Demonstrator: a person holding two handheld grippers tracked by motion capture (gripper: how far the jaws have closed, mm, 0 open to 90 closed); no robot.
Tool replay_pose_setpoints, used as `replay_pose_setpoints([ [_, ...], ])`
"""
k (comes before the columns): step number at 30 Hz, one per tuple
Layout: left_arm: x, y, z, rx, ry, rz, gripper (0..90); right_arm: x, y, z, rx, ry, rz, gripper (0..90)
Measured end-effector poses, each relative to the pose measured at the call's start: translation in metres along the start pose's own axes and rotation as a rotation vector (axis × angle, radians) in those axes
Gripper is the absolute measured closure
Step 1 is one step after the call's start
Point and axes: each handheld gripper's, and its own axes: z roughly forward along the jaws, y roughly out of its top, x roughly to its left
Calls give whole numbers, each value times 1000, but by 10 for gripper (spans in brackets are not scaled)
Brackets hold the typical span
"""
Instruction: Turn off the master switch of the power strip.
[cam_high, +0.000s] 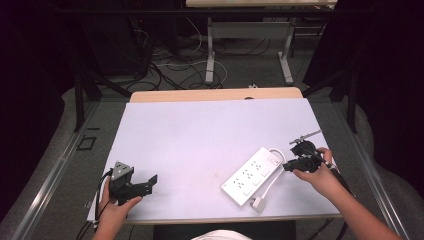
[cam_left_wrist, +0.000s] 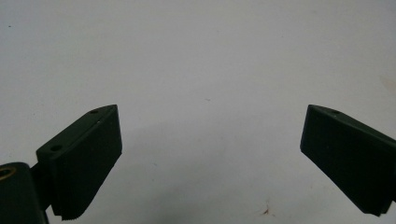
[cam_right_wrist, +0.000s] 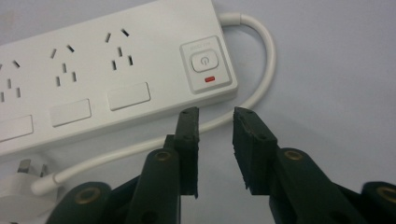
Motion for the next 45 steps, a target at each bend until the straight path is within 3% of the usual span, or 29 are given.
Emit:
replay_pose_setpoints([
  [9, 0, 0, 0, 0, 2, 1, 56, 6, 12, 6, 11, 8, -8, 898],
  [12, 0, 0, 0, -1, 3, 1, 56, 6, 17, 9, 13, 11, -35, 900],
  [14, 0, 0, 0, 0, 3, 1, 56, 7, 20, 12, 26, 11, -19, 900],
  [17, 1, 0, 0, -1, 5, 6, 56, 7, 24, 16, 23, 27, -35, 900],
  [18, 1, 0, 0, 0, 4, 8, 56, 8, 26, 18, 32, 14, -15, 900],
  [19, 1, 0, 0, 0, 4, 8, 56, 7, 27, 19, 31, 21, -29, 900],
  [28, 1, 0, 0, 0, 4, 9, 58, 10, 38, 32, 38, 14, -7, 900],
  [45, 2, 0, 0, 2, 3, 8, 59, 9, 43, 45, 48, -15, -32, 900],
])
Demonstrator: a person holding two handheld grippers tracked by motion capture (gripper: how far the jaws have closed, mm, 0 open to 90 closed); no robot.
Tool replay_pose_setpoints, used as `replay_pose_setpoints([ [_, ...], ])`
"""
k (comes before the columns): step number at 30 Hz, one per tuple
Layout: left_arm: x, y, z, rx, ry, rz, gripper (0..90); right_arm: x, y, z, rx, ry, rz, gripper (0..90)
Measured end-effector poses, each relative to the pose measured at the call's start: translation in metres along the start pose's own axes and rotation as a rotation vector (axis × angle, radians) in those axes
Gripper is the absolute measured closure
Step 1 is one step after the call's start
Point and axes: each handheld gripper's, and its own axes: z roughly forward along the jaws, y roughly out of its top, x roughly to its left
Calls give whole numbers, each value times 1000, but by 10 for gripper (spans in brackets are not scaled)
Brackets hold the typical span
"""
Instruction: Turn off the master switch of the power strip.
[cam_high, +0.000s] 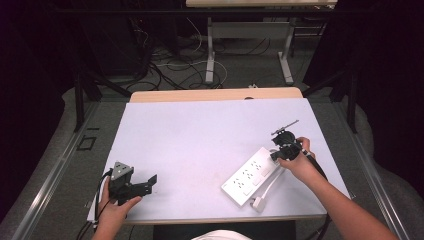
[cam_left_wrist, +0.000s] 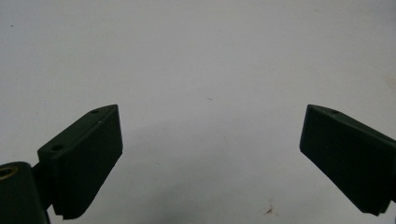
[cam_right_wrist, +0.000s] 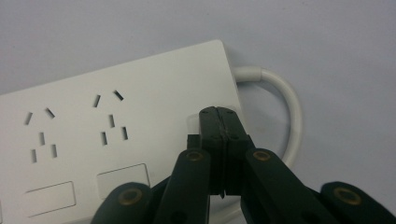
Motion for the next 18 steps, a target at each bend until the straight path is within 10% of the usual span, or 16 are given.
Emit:
replay_pose_setpoints([
  [18, 0, 0, 0, -1, -1, -4, 59, 0, -3, 2, -16, 17, 12, 900],
])
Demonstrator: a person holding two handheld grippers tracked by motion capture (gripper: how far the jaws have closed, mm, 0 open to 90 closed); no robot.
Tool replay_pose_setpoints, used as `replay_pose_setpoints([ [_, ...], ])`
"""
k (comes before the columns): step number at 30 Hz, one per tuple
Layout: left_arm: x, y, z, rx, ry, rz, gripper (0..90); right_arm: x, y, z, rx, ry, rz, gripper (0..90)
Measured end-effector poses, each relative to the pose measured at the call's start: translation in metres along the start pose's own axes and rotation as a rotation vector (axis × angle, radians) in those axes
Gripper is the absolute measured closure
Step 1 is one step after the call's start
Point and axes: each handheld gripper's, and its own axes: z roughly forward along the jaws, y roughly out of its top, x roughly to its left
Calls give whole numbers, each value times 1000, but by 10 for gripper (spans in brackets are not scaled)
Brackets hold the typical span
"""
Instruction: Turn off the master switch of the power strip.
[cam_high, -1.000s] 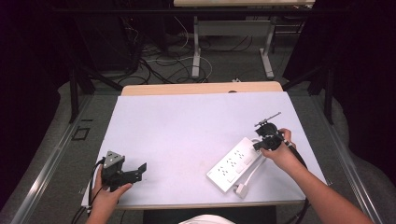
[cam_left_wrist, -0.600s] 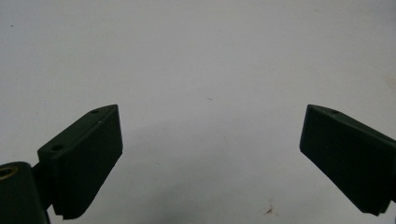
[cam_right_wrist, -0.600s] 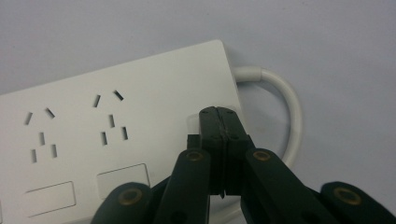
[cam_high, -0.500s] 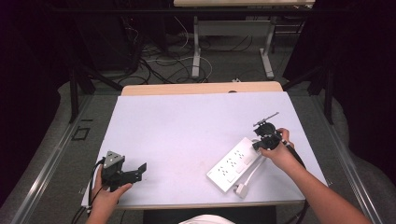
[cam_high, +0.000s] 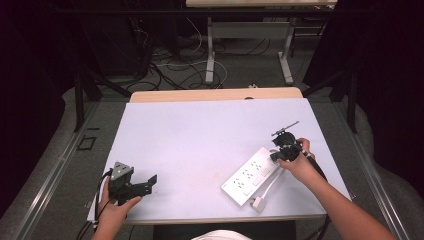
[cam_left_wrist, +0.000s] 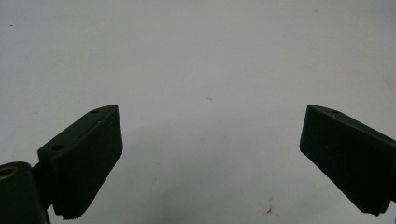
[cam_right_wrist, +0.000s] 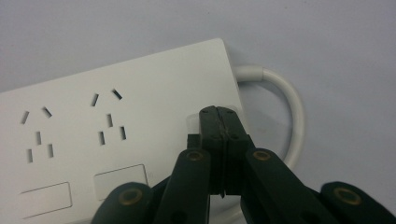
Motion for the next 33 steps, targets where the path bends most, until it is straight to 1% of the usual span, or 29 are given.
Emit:
replay_pose_setpoints([
  [3, 0, 0, 0, -2, -1, 0, 59, -2, -1, 0, -5, 0, -17, 900],
  [4, -1, 0, 0, -1, 0, 0, 59, -2, -1, 0, -15, 9, -15, 900],
  [6, 0, 0, 0, 2, 0, 5, 59, -1, -2, 0, -15, 4, 3, 900],
  [7, 0, 0, 0, 0, 1, 5, 59, -2, -3, 0, -19, 11, -7, 900],
  [8, 0, 0, 0, 2, 0, 5, 59, -1, -4, 1, -22, 12, -9, 900],
  [9, -1, 0, 0, 1, 0, 5, 59, -2, -4, 1, -27, 8, -21, 900],
  [10, -1, 0, 0, 2, 0, 5, 59, -1, -5, 1, -32, 0, -20, 900],
  [11, -1, 0, 0, 2, 0, 6, 59, 0, -5, 2, -42, 5, -17, 900],
  [12, -1, 0, 0, 2, 0, 5, 59, 0, -5, 1, -33, -4, -30, 900],
  [13, -1, 0, 0, 3, -1, 5, 59, 2, -5, 1, -31, -12, -14, 900],
  [14, 0, 0, 0, 2, 0, 4, 59, 1, -5, 1, -36, -10, -23, 900],
  [15, 0, 0, -1, 1, -1, 1, 59, 0, -5, 1, -35, -6, -18, 900],
  [16, 0, 0, -1, 0, 0, -2, 59, 1, -5, -1, -27, 3, 7, 900],
  [17, 0, 0, 0, -2, 1, -4, 59, -2, -5, -3, -37, 17, 2, 900],
  [18, 0, 0, 0, -3, 2, -3, 59, -1, -5, -3, -25, 12, 20, 900],
  [19, 0, 0, 0, -2, 2, -3, 59, -4, -6, -4, -28, 29, 2, 900],
  [20, 0, 0, 0, -3, 2, -3, 59, -3, -6, -4, -30, 21, 13, 900],
  [22, 0, 0, 1, 1, 2, 4, 59, -2, -7, -4, -32, 27, 15, 900],
  [24, 0, 0, 0, 1, 2, 5, 59, -2, -8, -4, -35, 30, 11, 900],
  [26, 0, 0, 0, 0, 3, 3, 59, -1, -8, -4, -35, 27, 18, 900],
  [33, 0, 0, 0, 1, 2, -1, 59, -2, -8, -4, -38, 24, 10, 865],
])
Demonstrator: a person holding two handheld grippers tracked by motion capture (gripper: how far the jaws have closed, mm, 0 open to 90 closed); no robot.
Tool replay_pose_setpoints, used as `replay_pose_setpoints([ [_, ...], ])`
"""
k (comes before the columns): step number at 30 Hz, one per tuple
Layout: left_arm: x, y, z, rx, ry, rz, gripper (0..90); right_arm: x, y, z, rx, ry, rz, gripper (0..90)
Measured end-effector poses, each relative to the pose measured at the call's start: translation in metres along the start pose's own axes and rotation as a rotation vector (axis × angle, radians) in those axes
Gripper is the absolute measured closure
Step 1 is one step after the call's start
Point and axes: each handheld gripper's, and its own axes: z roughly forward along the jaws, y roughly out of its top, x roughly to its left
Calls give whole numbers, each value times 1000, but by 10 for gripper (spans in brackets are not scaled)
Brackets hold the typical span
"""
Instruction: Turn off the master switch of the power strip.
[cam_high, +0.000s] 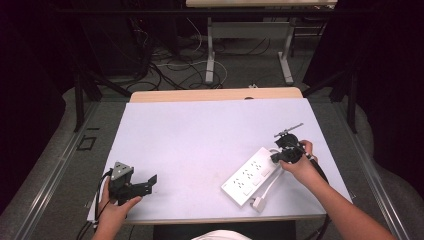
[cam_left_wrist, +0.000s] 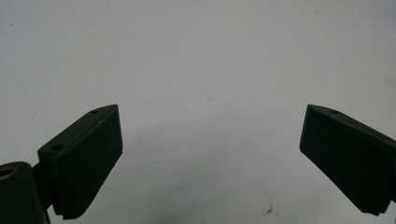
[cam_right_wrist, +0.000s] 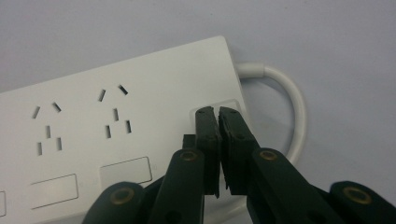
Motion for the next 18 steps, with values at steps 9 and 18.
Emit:
replay_pose_setpoints([
  [9, 0, 0, 0, -2, 0, 4, 59, -1, 2, -2, -15, 3, -13, 772],
  [18, 0, 0, 0, -2, 0, 1, 59, -2, 4, -7, -41, 5, -68, 684],
])
